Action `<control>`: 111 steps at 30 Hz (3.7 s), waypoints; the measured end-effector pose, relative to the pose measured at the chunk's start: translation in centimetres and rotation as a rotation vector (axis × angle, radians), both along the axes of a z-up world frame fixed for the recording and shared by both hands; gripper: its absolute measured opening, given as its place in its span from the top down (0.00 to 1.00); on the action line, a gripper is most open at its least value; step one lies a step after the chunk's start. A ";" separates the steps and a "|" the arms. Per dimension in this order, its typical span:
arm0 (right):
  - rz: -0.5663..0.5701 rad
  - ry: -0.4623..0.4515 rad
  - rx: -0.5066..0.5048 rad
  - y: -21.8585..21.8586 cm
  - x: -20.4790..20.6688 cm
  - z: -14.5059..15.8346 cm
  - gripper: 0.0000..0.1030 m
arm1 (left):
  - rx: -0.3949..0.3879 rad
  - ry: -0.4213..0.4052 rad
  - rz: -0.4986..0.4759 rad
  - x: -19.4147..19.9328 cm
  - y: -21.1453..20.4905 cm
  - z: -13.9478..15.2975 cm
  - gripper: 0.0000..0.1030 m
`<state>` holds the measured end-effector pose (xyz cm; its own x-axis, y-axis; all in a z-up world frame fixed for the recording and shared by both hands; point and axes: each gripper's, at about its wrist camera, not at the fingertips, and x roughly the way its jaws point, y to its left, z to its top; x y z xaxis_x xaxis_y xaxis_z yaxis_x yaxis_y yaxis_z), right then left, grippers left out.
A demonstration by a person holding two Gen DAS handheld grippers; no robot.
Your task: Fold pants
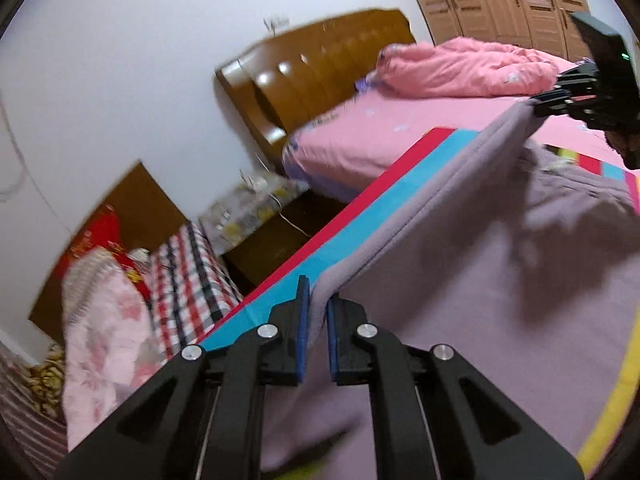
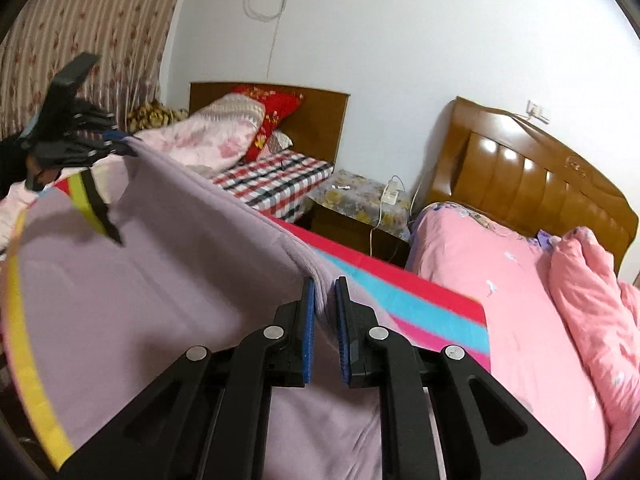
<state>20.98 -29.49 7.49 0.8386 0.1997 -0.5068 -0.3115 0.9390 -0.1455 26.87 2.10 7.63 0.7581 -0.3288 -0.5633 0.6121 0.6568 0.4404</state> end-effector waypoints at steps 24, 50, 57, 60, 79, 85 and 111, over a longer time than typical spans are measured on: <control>-0.481 0.290 0.685 -11.2 -13.7 -10.0 0.40 | -0.806 0.523 0.434 -11.5 9.1 -10.8 0.09; -0.547 0.479 0.871 -14.4 -8.7 -13.4 0.64 | -0.832 0.637 0.558 -9.0 11.8 -13.1 0.26; -0.559 0.461 0.721 -13.0 -8.0 -12.8 0.83 | -0.800 0.663 0.607 -6.7 10.7 -14.1 0.83; -0.541 0.384 0.779 -13.6 -9.1 -12.7 0.86 | -0.878 0.670 0.591 -6.7 11.6 -13.9 0.95; -0.511 0.348 0.805 -12.9 -19.0 -14.0 0.88 | -0.797 0.599 0.592 -15.2 13.1 -12.7 0.94; -0.503 0.308 0.778 -13.0 -19.2 -12.4 0.87 | -0.812 0.550 0.575 -15.6 13.4 -11.5 0.94; -0.522 0.326 0.806 -12.1 -19.6 -13.4 0.87 | -0.763 0.549 0.604 -18.8 13.7 -12.7 0.94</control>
<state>1.42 -41.56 -5.89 0.7640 0.2308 -0.6025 0.2546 0.7502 0.6102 8.11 15.82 -5.10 0.6205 -0.3933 -0.6784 0.0890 0.8948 -0.4374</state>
